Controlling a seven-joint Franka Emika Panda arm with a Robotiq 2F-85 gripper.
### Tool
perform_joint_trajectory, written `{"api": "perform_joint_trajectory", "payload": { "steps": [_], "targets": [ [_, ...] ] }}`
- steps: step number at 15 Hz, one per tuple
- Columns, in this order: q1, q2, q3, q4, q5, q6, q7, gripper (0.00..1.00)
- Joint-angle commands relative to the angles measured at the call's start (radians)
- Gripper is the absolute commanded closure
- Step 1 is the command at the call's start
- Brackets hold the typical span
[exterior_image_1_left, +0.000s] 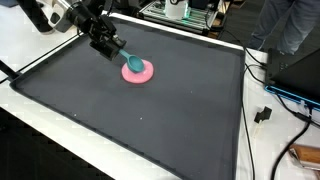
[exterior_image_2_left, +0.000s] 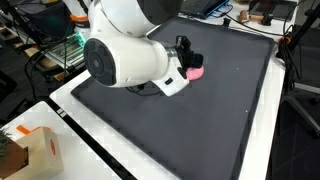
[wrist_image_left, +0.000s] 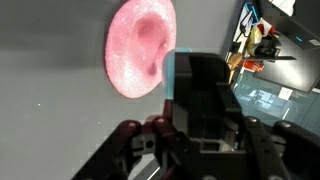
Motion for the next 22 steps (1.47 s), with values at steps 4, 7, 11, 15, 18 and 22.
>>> {"api": "perform_joint_trajectory", "payload": {
  "steps": [4,7,11,15,18,22],
  "targets": [
    [-0.014,0.072,-0.019,0.054,0.051,-0.046,-0.01,0.75],
    [-0.017,0.099,-0.016,0.069,0.057,-0.058,-0.01,0.75],
    [-0.016,0.133,-0.022,0.085,0.066,-0.065,-0.013,0.75],
    [0.002,0.157,-0.042,0.093,0.047,-0.027,0.004,0.75],
    [0.015,0.155,-0.056,0.087,0.032,0.005,0.011,0.75],
    [0.023,0.151,-0.069,0.079,0.023,0.025,0.018,0.75]
  ]
}}
